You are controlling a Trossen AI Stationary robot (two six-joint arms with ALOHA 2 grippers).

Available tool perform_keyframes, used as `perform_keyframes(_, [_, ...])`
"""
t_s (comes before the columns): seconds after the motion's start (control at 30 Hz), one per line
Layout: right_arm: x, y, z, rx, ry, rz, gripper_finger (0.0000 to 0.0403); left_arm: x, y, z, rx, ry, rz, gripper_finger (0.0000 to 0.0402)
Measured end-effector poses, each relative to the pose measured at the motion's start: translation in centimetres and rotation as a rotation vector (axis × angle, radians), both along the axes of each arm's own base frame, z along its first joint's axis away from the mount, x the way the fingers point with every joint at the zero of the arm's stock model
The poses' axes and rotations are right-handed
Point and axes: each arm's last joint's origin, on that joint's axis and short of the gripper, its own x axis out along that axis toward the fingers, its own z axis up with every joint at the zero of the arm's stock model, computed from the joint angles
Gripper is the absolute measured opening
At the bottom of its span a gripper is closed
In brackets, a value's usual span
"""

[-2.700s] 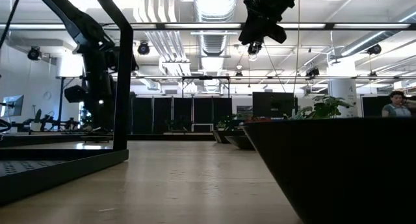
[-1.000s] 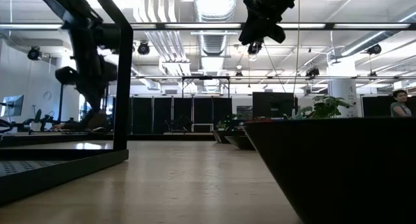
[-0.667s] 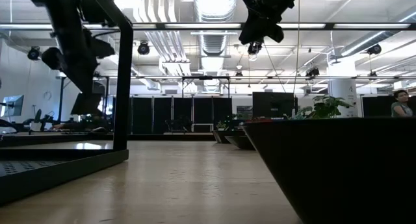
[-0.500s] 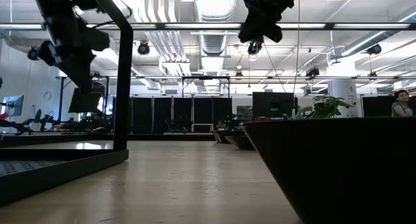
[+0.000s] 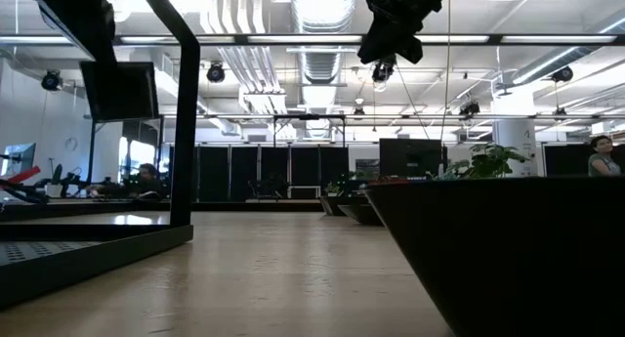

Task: Pick & Place Mini shaped plates
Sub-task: Stack the black square plate on the black square plate on the shelf

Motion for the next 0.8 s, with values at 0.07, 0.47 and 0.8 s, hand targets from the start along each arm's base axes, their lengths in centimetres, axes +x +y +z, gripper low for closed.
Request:
perform_keyframes(0.07, [0.0,0.0,0.0,-0.002,0.000,0.004,0.0068,0.9,-1.7,-0.1,0.005,0.024,-0.048,0.0000])
perform_keyframes(0.47, [0.1,0.4,0.0,0.060,-0.024,0.125,0.0068,4.1,-10.8,-0.5,0.001,0.125,-0.212,0.0000])
perform_keyframes(0.8, [0.1,1.2,0.2,0.186,-0.088,0.358,0.0068,4.2,-15.7,-0.5,-0.045,0.146,-0.307,0.0000])
